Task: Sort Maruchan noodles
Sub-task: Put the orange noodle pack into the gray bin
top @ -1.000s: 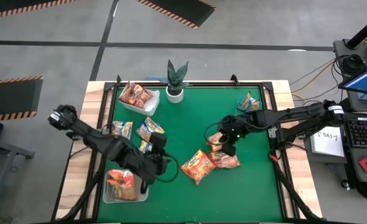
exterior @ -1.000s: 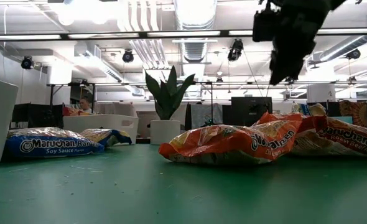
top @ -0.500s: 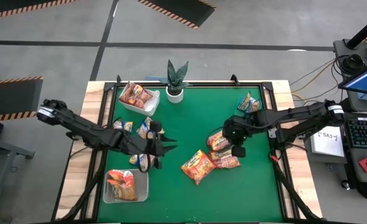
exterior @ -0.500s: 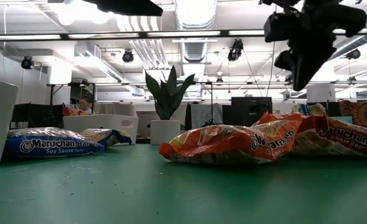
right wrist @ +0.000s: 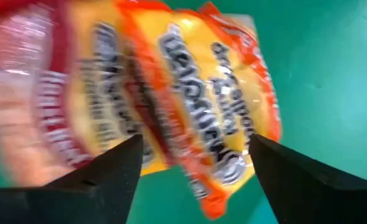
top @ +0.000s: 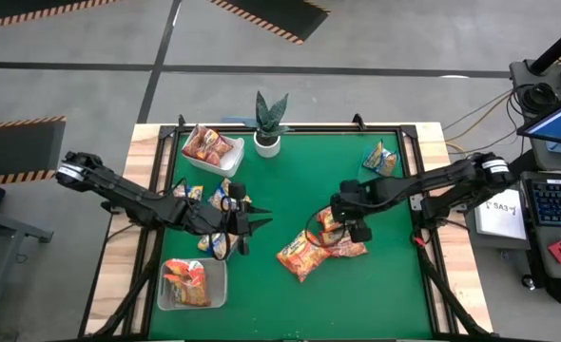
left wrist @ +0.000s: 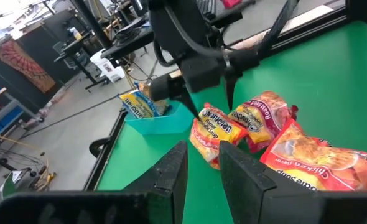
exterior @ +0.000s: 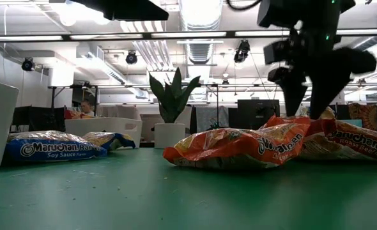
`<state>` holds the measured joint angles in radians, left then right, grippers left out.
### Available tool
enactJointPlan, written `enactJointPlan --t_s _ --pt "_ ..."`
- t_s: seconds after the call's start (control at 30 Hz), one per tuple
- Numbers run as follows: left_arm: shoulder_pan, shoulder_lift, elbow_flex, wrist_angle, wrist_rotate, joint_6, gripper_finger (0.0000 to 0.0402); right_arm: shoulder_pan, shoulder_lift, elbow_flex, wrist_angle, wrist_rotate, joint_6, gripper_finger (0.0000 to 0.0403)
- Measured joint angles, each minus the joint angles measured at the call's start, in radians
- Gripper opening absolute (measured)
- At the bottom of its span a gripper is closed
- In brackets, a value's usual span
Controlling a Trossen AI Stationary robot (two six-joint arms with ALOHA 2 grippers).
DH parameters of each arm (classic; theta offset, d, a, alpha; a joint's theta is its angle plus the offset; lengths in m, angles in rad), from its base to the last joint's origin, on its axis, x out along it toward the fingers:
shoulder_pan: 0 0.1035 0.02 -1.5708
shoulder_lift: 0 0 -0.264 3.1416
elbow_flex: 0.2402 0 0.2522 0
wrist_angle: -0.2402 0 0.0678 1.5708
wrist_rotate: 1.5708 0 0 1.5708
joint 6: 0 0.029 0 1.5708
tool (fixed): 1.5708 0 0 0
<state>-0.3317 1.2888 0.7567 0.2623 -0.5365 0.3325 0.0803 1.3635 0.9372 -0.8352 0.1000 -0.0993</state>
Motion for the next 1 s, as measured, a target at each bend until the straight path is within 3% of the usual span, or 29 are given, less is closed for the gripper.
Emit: enactJointPlan --t_s 0.17,0.47,0.8,1.0 --pt "0.000 0.000 0.000 0.000 -0.001 0.000 0.0074 0.001 0.077 0.006 0.017 0.070 0.033 0.0279" --pt "0.000 0.000 0.000 -0.001 -0.003 0.000 0.0074 0.000 0.159 0.006 0.037 0.145 0.082 0.0190" --pt "0.000 0.001 0.000 -0.001 -0.003 -0.004 0.0074 0.000 0.124 0.006 0.037 0.135 0.127 0.0052" --pt "-0.007 -0.001 0.000 -0.002 -0.004 -0.014 0.0074 0.000 0.067 0.005 0.030 0.132 0.136 0.0011"
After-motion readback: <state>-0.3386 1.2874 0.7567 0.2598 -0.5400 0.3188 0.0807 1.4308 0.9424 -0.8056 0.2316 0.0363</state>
